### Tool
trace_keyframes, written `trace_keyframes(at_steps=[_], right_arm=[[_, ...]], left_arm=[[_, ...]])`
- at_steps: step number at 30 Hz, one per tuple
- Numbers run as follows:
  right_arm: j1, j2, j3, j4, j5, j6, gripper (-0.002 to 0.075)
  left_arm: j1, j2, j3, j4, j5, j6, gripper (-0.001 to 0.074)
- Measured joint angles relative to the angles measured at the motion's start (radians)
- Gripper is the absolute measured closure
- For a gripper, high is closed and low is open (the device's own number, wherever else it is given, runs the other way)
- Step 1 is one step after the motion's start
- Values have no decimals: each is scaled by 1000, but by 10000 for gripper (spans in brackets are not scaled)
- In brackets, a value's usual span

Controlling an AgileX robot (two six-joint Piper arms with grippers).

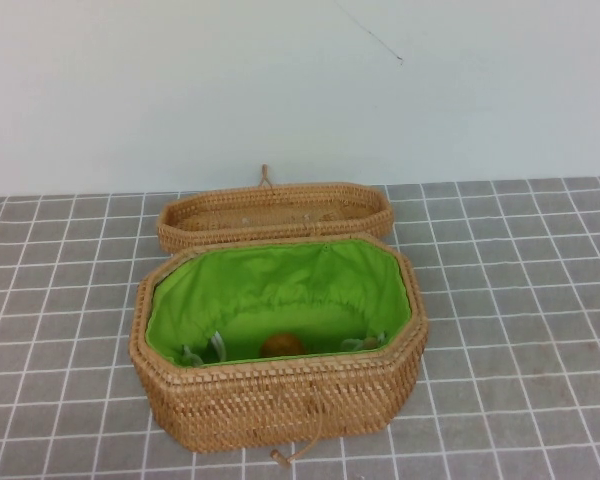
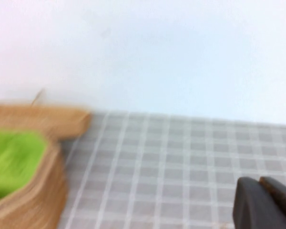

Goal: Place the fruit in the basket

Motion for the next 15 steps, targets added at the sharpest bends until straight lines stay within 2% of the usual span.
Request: trace_keyframes(at_steps=[4, 8, 11, 15], right_arm=[[-145, -114, 138, 106, -110, 0, 729], [-247, -209, 312, 161, -182, 0, 729], [-294, -285, 456, 156, -255, 0, 729], [-324, -366, 634, 154, -440, -4, 729]], left_arm=[[0, 0, 0, 0, 0, 2, 737], [0, 0, 0, 0, 0, 2, 738], [0, 0, 0, 0, 0, 2, 738], [0, 0, 0, 0, 0, 2, 738]])
